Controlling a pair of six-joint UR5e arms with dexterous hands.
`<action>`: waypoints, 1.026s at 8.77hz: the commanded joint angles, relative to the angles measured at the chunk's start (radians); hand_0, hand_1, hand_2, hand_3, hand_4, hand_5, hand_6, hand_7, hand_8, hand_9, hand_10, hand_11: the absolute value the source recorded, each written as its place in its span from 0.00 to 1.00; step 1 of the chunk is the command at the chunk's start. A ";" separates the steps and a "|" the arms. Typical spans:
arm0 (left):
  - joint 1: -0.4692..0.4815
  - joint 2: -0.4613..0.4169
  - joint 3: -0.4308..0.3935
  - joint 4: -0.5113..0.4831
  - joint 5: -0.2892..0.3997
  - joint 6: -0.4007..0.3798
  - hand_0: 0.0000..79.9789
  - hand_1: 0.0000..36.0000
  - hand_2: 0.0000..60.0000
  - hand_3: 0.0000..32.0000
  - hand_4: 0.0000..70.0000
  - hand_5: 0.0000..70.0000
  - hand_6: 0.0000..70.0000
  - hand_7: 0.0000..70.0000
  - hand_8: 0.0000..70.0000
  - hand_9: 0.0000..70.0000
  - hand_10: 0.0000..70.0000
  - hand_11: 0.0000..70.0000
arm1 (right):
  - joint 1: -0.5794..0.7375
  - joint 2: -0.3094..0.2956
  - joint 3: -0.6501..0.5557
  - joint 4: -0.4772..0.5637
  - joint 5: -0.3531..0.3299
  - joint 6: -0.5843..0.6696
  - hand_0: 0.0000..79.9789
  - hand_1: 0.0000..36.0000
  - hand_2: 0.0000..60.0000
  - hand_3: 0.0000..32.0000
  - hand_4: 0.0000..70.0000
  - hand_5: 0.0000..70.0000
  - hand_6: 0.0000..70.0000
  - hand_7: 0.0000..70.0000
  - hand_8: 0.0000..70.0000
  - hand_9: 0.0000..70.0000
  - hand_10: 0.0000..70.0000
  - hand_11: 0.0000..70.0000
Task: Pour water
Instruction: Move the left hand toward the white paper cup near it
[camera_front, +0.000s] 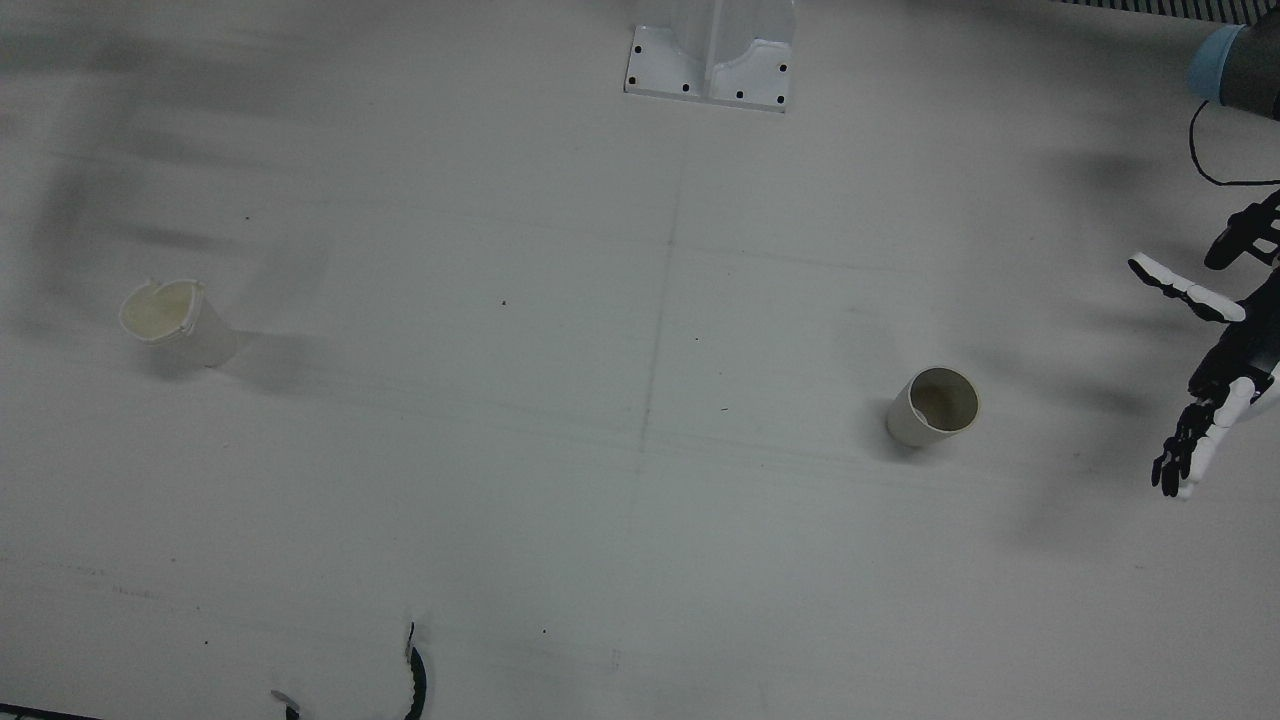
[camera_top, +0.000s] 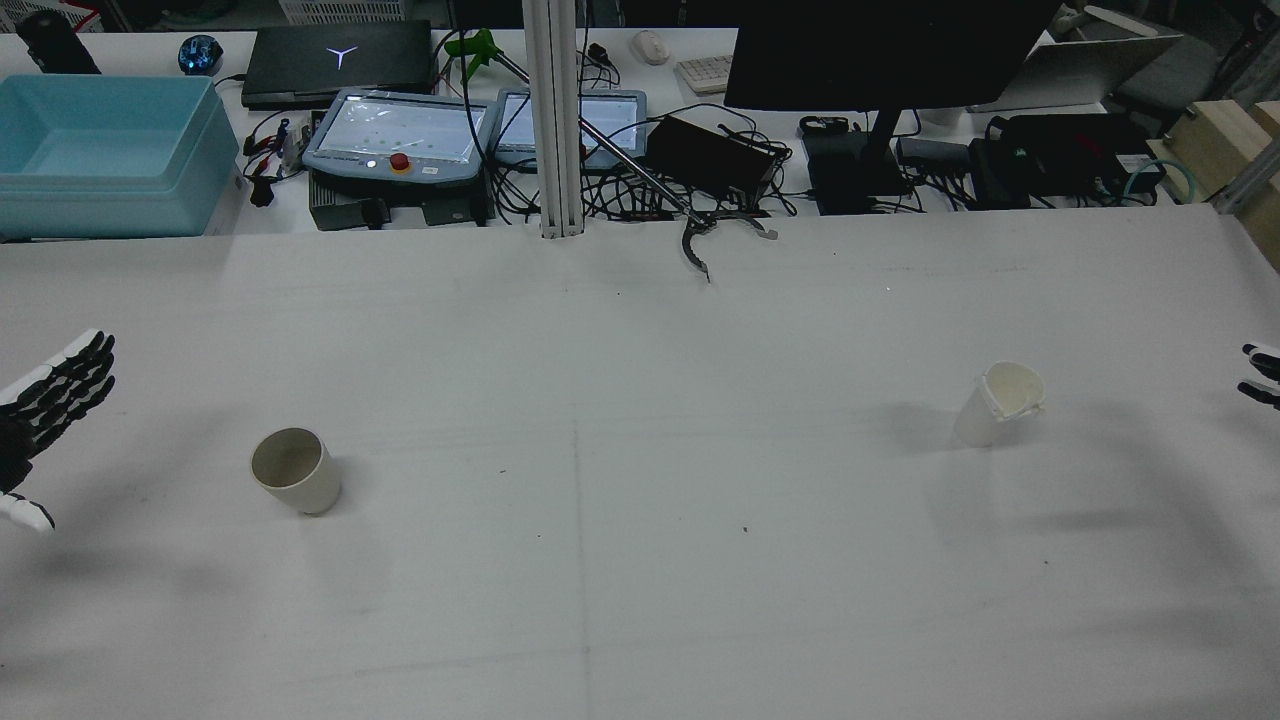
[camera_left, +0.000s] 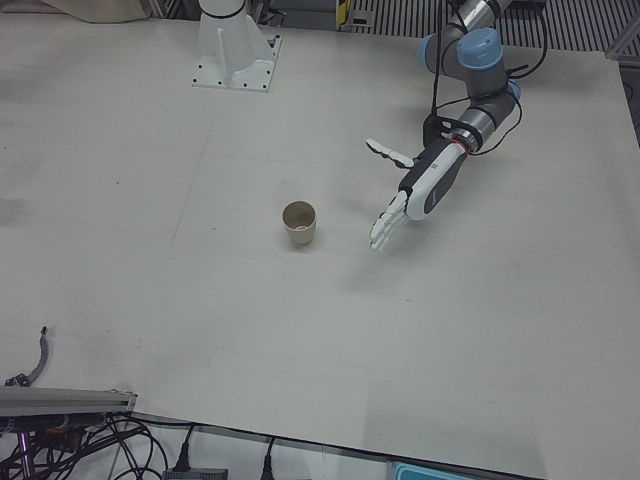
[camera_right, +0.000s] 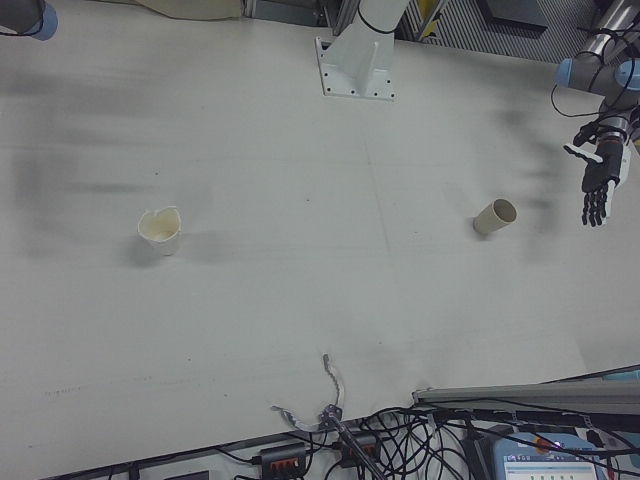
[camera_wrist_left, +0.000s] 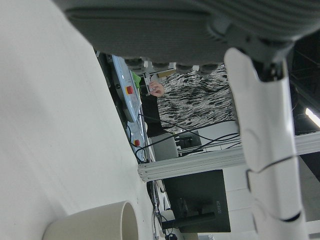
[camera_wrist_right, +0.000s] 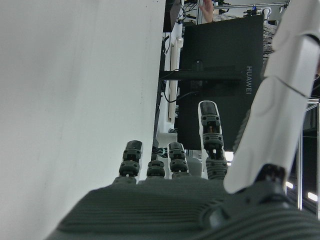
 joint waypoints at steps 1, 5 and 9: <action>0.018 -0.027 0.060 -0.003 -0.002 -0.012 0.68 0.40 0.00 0.01 0.04 0.00 0.00 0.00 0.00 0.00 0.01 0.05 | 0.046 -0.016 0.068 0.014 0.002 0.010 0.69 0.45 0.00 0.00 0.49 0.19 0.20 0.28 0.12 0.13 0.17 0.26; 0.097 -0.126 0.174 -0.074 -0.063 0.028 0.71 0.45 0.00 0.04 0.05 0.00 0.00 0.00 0.00 0.00 0.02 0.06 | 0.043 -0.007 0.070 0.005 -0.001 0.010 0.72 0.50 0.05 0.00 0.60 0.22 0.26 0.30 0.11 0.11 0.13 0.21; 0.117 -0.208 0.169 -0.044 -0.077 0.116 0.74 0.53 0.00 0.06 0.01 0.00 0.00 0.00 0.00 0.00 0.01 0.05 | 0.040 -0.008 0.068 0.005 -0.001 0.010 0.71 0.48 0.02 0.00 0.59 0.21 0.25 0.29 0.10 0.09 0.11 0.17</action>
